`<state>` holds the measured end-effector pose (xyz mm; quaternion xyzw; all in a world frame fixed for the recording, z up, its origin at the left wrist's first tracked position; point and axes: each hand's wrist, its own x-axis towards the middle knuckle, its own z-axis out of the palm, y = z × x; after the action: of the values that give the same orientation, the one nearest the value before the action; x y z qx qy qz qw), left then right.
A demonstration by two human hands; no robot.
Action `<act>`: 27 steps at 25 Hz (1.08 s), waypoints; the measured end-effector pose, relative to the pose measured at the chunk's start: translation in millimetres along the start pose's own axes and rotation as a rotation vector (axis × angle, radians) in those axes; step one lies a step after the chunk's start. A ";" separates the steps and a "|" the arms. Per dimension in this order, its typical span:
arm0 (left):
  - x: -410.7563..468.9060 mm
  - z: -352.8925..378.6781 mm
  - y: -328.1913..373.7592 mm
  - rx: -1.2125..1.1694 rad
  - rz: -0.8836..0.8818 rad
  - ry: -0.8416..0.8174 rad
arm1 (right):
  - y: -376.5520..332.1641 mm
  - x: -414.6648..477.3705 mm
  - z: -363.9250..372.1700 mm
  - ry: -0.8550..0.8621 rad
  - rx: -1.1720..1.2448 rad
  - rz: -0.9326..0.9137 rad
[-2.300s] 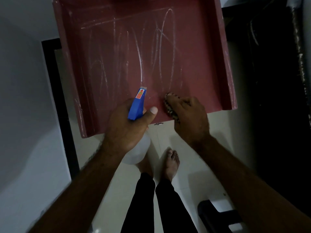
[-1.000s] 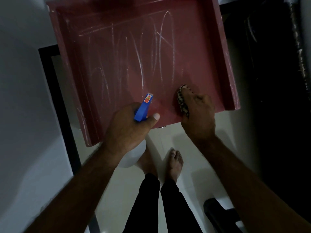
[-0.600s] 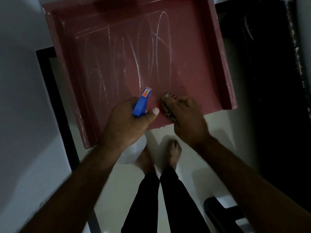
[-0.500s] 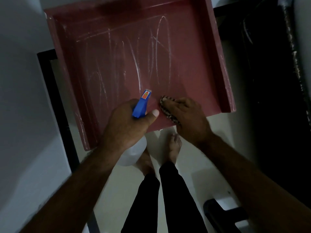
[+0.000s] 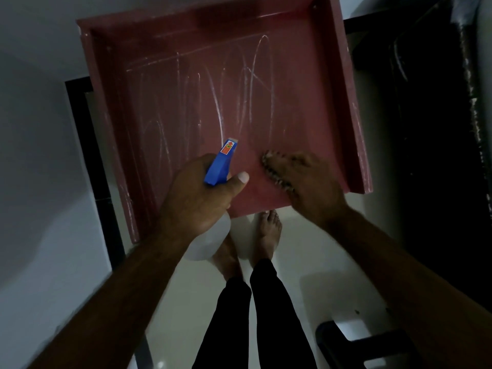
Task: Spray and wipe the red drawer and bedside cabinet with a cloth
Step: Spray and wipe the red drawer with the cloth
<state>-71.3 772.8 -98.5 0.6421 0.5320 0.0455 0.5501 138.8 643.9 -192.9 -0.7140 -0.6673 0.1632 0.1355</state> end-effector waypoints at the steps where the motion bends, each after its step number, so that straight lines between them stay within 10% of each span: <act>1: 1.1 0.1 -0.3 -0.002 0.002 0.004 | 6.9 4.4 -3.6 0.038 -0.007 0.072; 10: 3.6 7.1 0.5 -0.008 0.009 -0.002 | -9.4 -0.8 -1.6 -0.010 0.018 0.031; 16: 5.6 8.3 2.9 -0.008 -0.006 -0.004 | 9.8 14.6 -6.4 0.156 0.005 0.321; 22: 6.2 10.7 8.8 -0.038 0.006 0.001 | -13.6 9.4 2.0 0.037 0.044 0.083; 27: 9.5 8.3 10.7 -0.025 0.005 0.001 | 10.9 20.5 -5.9 0.161 0.016 0.332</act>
<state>-55.1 776.2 -98.7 0.6363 0.5301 0.0540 0.5578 152.3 663.7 -193.1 -0.8241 -0.5259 0.1310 0.1650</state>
